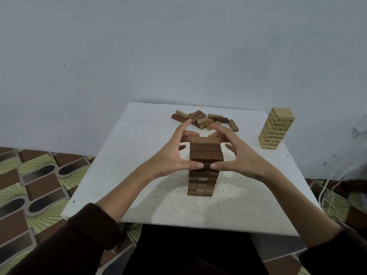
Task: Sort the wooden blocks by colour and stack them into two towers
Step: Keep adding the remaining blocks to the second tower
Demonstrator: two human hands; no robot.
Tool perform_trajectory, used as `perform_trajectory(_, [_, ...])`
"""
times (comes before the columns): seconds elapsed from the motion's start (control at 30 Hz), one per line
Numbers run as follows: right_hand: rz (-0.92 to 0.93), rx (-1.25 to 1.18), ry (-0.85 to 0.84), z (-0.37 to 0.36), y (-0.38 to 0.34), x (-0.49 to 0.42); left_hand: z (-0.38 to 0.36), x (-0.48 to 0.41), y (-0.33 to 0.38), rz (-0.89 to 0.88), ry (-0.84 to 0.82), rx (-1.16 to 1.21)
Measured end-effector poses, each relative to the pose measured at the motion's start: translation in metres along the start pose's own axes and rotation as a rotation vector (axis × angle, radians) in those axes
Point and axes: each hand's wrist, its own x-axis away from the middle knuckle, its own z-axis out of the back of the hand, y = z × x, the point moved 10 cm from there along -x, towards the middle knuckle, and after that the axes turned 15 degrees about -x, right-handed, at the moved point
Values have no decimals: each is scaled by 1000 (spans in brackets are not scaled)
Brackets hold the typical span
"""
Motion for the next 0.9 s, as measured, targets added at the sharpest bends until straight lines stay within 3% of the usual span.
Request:
perform_trajectory(0.73, [6, 14, 23, -4, 0, -2, -3, 1, 0, 12, 43, -47])
perform_trajectory(0.9, [-64, -79, 31, -9, 5, 7, -6, 9, 0, 31, 19, 111])
